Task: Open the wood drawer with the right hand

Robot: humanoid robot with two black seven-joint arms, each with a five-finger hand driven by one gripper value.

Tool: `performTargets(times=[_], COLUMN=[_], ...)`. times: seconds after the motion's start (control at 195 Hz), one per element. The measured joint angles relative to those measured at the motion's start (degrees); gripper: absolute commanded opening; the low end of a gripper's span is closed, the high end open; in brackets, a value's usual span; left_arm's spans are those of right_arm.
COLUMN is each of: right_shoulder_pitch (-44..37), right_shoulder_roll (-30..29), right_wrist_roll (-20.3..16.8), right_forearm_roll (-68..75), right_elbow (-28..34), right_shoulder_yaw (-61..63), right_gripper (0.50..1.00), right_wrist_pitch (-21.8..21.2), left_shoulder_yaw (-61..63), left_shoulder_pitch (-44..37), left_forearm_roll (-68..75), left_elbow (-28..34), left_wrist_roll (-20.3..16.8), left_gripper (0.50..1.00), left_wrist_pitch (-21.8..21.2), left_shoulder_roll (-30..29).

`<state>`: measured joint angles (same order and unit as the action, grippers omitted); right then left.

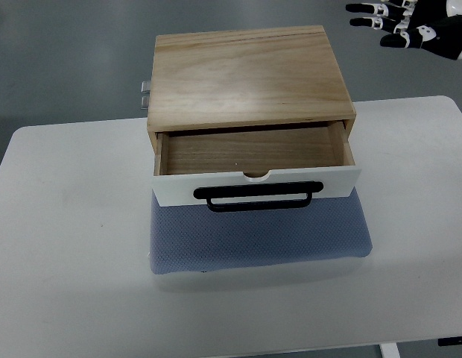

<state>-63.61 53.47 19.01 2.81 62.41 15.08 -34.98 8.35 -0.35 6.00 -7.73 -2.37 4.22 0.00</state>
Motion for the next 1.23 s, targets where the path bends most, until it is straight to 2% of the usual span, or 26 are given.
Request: performTargets(times=[0.102,0.241,0.394,0.476,0.594,0.727,0.809,1.234], right_shoulder_pitch=[2.86,6.33,9.29,9.99,10.78,11.2,11.21,11.39], right_shoulder_roll=[-5.37,-12.44,-17.0,-19.82,-22.19,-23.48,-23.9,-25.66], right_wrist_roll=[-0.71,-2.28,-3.62,-5.55,-9.22,-14.72,-16.83,-17.08], right_forearm_roll=[9.32,19.19,25.17,26.45,27.39,27.37,27.25,26.46], right_elbow=[-9.05,-19.04,-25.16,-27.56,-29.03,-29.18,-29.21,-29.02], right_shoulder_yaw=[0.07,0.4,2.6,4.01,5.53,5.79,5.83,5.56], right_gripper=[0.952,0.952,0.952,0.952,0.952,0.952,0.952,0.954], right_wrist_pitch=[0.22,3.82,6.23,9.25,12.98,14.58,15.57,13.76], left_shoulder_yaw=[0.0,0.0,0.0,0.0,0.0,0.0,0.0,0.0], left_shoulder_pitch=[0.01,-0.01,0.01,0.0,-0.01,0.0,0.0,-0.01], left_forearm_roll=[-0.02,-0.02,-0.02,-0.02,-0.02,-0.01,-0.01,-0.01], left_elbow=[0.0,0.0,0.0,0.0,0.0,0.0,0.0,0.0], left_wrist_roll=[-0.01,0.0,0.0,0.0,0.0,0.0,0.0,0.0], left_gripper=[1.0,1.0,1.0,1.0,1.0,1.0,1.0,1.0], left_wrist_pitch=[-0.01,0.0,0.0,0.0,0.0,0.0,0.0,0.0], left_shoulder_roll=[0.0,0.0,0.0,0.0,0.0,0.0,0.0,0.0])
